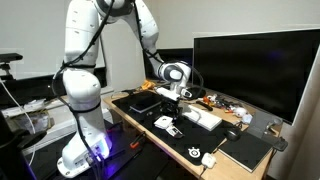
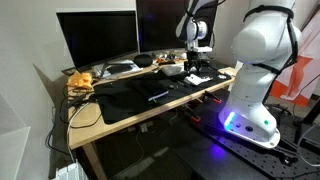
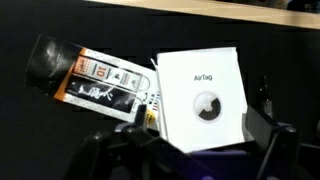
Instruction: Move the white box to the left.
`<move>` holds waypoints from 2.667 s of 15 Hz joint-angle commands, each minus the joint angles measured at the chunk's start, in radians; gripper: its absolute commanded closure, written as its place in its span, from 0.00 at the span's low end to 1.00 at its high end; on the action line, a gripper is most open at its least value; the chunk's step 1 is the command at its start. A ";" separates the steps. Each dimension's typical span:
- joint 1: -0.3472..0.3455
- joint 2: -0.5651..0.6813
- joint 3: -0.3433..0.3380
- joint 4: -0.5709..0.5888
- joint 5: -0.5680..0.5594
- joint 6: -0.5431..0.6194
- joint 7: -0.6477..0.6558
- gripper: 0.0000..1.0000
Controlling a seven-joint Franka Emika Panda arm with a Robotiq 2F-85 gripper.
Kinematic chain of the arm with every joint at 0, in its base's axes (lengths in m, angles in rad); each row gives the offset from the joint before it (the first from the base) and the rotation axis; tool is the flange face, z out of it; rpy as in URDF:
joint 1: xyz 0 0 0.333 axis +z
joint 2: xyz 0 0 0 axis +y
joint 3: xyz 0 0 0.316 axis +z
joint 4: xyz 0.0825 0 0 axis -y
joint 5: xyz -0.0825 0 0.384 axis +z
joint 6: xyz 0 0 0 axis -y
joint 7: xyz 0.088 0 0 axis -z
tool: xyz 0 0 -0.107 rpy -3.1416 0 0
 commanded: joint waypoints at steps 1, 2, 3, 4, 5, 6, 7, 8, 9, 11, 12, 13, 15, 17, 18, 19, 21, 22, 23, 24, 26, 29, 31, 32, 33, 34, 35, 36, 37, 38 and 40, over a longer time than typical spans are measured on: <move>-0.030 -0.096 -0.013 -0.056 -0.027 -0.008 -0.024 0.00; -0.037 -0.112 -0.022 -0.064 -0.040 -0.012 -0.033 0.00; -0.046 -0.127 -0.034 -0.071 -0.061 -0.021 -0.048 0.00; -0.055 -0.138 -0.044 -0.074 -0.079 -0.029 -0.068 0.00; -0.066 -0.144 -0.056 -0.073 -0.106 -0.045 -0.101 0.00; -0.073 -0.149 -0.066 -0.071 -0.129 -0.057 -0.129 0.00; -0.082 -0.148 -0.075 -0.064 -0.152 -0.073 -0.165 0.00; -0.090 -0.146 -0.082 -0.058 -0.178 -0.085 -0.210 0.00; -0.097 -0.143 -0.087 -0.050 -0.198 -0.096 -0.254 0.00; -0.104 -0.137 -0.093 -0.042 -0.246 -0.105 -0.339 0.00; -0.104 -0.130 -0.095 -0.035 -0.271 -0.104 -0.378 0.00; -0.103 -0.125 -0.096 -0.032 -0.294 -0.101 -0.400 0.00; -0.104 -0.119 -0.098 -0.032 -0.324 -0.087 -0.435 0.00; -0.110 -0.107 -0.103 -0.028 -0.337 -0.086 -0.462 0.00; -0.113 -0.099 -0.105 -0.026 -0.338 -0.086 -0.475 0.00; -0.116 -0.091 -0.107 -0.024 -0.335 -0.085 -0.489 0.00; -0.127 -0.076 -0.108 -0.022 -0.306 -0.082 -0.520 0.00; -0.135 -0.066 -0.107 -0.020 -0.282 -0.084 -0.528 0.00; -0.144 -0.059 -0.108 -0.017 -0.251 -0.090 -0.534 0.00; -0.154 -0.053 -0.108 -0.015 -0.220 -0.093 -0.540 0.00; -0.176 -0.034 -0.106 -0.006 -0.129 -0.095 -0.549 0.00; -0.200 -0.003 -0.107 0.016 -0.042 -0.101 -0.549 0.00; -0.220 0.012 -0.112 0.032 -0.004 -0.109 -0.552 0.00; -0.231 0.019 -0.116 0.042 0.011 -0.115 -0.552 0.00; -0.241 0.024 -0.117 0.048 0.026 -0.118 -0.552 0.00; -0.251 0.033 -0.115 0.057 0.047 -0.126 -0.559 0.00; -0.257 0.045 -0.110 0.063 0.073 -0.125 -0.554 0.00; -0.263 0.054 -0.106 0.069 0.100 -0.128 -0.546 0.00; -0.270 0.067 -0.100 0.080 0.132 -0.138 -0.551 0.00; -0.275 0.076 -0.095 0.089 0.161 -0.151 -0.550 0.00; -0.278 0.088 -0.088 0.097 0.209 -0.153 -0.546 0.27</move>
